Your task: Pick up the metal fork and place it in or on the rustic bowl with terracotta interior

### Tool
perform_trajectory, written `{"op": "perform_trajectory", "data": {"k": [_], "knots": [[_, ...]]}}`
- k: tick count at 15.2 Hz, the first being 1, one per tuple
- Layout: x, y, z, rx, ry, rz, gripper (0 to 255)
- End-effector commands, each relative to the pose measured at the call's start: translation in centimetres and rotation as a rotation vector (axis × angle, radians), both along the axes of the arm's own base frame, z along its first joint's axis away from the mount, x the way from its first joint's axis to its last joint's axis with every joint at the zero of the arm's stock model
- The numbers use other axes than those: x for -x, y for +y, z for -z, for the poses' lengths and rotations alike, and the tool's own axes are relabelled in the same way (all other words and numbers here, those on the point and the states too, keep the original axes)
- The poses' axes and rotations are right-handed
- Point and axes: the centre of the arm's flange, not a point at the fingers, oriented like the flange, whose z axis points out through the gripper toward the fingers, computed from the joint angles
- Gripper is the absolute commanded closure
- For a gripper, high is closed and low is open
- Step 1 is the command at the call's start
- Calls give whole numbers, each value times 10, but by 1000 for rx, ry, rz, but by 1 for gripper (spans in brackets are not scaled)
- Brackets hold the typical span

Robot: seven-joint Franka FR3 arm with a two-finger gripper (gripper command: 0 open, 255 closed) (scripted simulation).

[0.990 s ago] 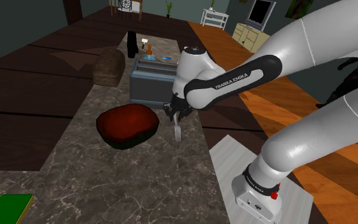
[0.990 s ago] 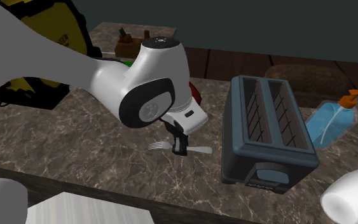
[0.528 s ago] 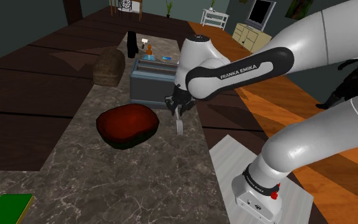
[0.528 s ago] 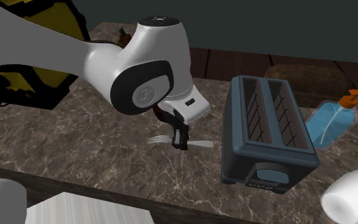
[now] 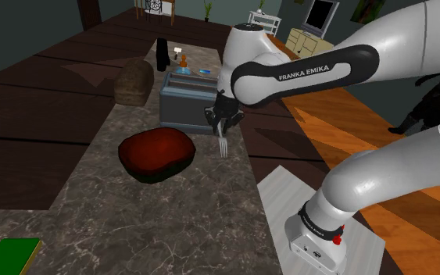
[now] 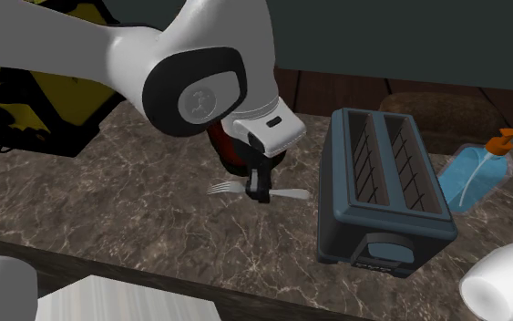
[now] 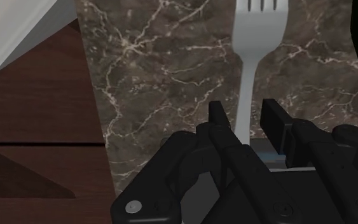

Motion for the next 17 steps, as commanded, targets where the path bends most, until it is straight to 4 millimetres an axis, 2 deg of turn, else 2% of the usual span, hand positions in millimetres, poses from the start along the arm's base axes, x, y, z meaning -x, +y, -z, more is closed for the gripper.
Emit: {"op": "perform_trajectory", "data": {"k": [1, 11, 17], "knots": [[0, 1, -10, 0, 0, 0, 255], [0, 1, -60, 0, 0, 0, 255], [-29, 74, -55, 0, 0, 0, 255]]}}
